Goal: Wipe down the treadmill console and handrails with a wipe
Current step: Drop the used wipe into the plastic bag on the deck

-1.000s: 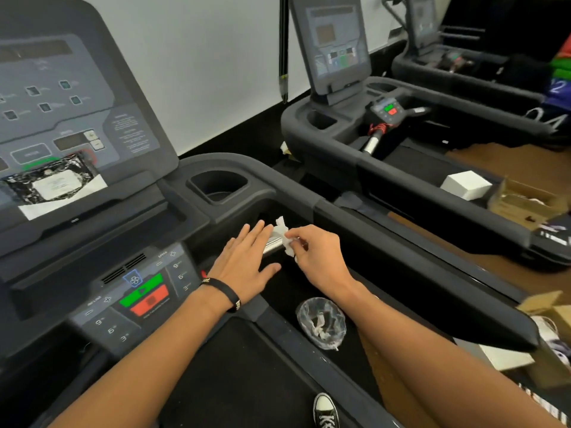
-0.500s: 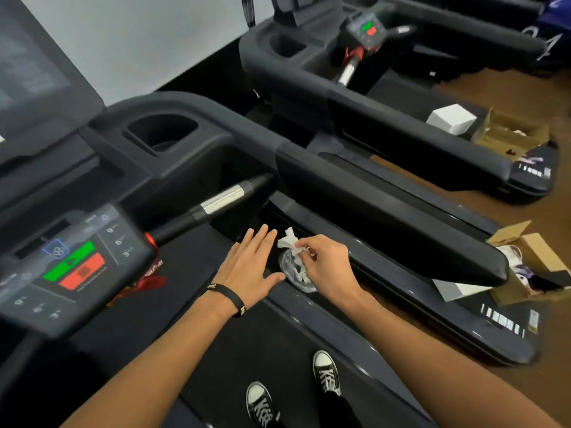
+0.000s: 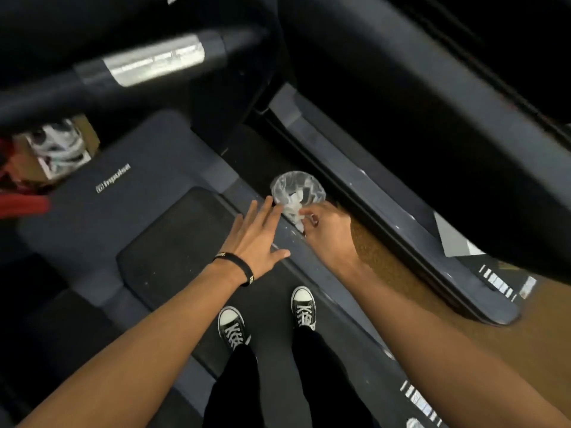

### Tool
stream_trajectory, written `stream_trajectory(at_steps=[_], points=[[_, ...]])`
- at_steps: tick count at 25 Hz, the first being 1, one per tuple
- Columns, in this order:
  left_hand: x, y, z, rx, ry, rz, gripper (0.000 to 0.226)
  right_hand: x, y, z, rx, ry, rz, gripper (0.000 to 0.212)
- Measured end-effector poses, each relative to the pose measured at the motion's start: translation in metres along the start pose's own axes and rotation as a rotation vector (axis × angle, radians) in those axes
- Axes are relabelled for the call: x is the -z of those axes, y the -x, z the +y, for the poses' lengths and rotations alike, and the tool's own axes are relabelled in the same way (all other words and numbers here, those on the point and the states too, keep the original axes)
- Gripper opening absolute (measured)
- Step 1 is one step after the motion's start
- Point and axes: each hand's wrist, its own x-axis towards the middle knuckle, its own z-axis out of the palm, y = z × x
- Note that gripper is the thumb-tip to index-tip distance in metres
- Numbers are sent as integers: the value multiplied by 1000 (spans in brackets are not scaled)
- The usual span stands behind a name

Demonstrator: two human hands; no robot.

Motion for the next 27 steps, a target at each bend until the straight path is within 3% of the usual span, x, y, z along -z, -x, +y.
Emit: stream_trajectory(at_steps=[8,17,27], points=[[-131,-74,-69,74,-8,-34,94,-120,-40,106,-96,37,-106,22],[-249,-157,-117,31,-82,-51,95,-230,-86,213,-96,146,-145,24],[-276,-274,-142,-10,-124,8,98,-260,-182,278,-108,207,-137,26]])
